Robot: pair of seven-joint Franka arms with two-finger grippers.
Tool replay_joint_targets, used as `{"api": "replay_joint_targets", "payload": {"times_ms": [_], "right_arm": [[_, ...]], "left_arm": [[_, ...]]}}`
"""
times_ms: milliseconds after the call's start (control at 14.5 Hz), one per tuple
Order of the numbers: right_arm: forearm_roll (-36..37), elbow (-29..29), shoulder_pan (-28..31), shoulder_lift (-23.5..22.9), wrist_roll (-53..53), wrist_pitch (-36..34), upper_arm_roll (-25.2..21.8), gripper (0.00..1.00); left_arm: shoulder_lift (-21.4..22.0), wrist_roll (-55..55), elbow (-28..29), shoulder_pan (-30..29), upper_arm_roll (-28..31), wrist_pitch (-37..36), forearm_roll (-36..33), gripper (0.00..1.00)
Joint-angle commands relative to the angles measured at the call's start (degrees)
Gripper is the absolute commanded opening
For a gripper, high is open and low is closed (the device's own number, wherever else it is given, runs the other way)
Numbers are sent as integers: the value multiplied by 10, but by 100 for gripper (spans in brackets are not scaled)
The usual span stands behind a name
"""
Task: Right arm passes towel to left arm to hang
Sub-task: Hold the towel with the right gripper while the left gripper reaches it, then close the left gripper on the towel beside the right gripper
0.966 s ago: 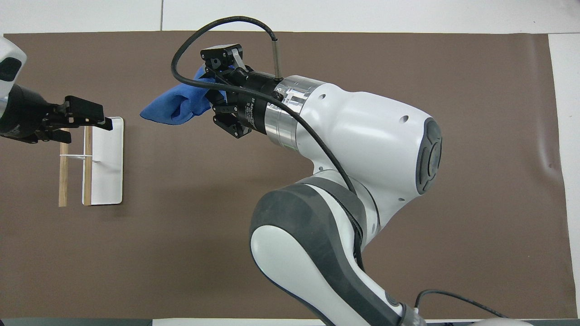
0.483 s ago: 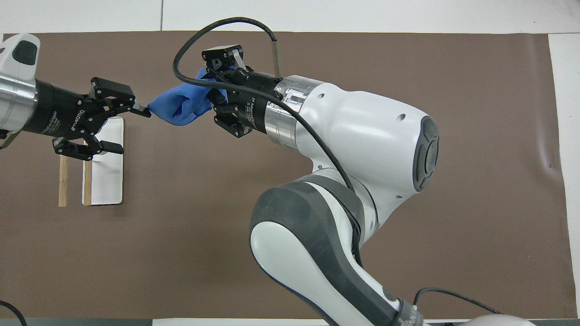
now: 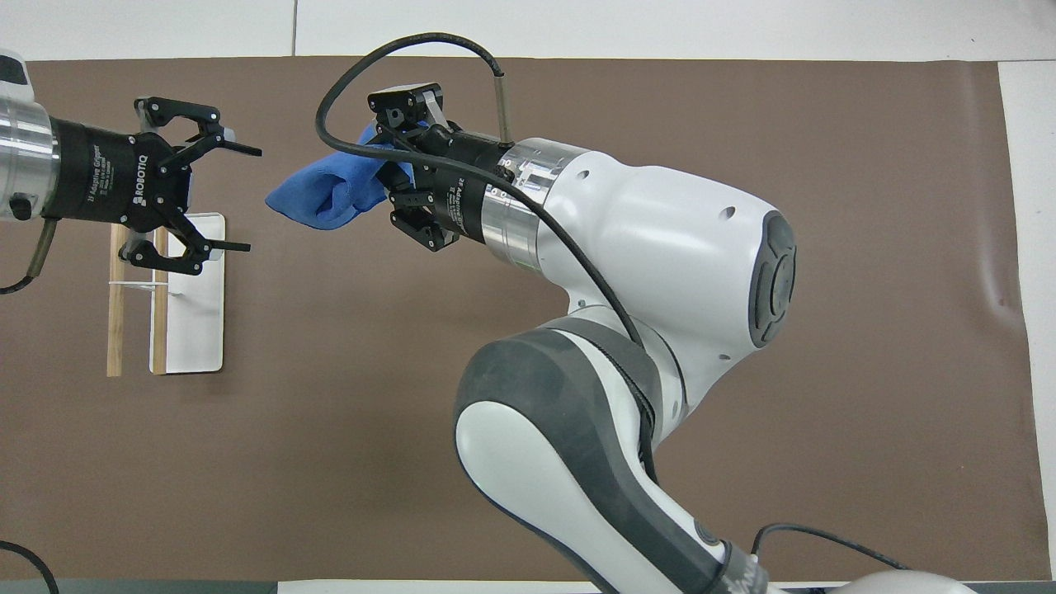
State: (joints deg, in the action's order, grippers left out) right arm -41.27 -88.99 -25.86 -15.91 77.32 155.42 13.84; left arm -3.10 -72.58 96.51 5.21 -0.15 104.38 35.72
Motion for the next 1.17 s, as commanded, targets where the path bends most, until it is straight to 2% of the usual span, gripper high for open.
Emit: {"api": "replay_joint_targets", "payload": {"times_ms": [0,207,621,690,759,828,1103], "right_arm": [[-6,-4,0,0,1,6,2,0],[-6,-8,0,1,-2,6,2,0],[-5,-11,1,2,-2,7,2,0],[-5,-12,1,3,-2,7,1,0],[-5,-12,0,3,-2,7,2,0],[-5,-14,0,4,-2,7,1,0],[-5,-18,1,4,-8,7,1,0]], "left_arm": [[-1,-47,5,8,5,18,15,100],[4,-103,28,44,5,16,12,100],[-16,-120,39,91,5,66,12,99],[-15,-121,42,91,5,65,12,67],[-15,-123,41,86,4,64,12,19],[-15,-134,40,83,5,65,15,0],[-10,-143,39,82,9,70,13,0]]}}
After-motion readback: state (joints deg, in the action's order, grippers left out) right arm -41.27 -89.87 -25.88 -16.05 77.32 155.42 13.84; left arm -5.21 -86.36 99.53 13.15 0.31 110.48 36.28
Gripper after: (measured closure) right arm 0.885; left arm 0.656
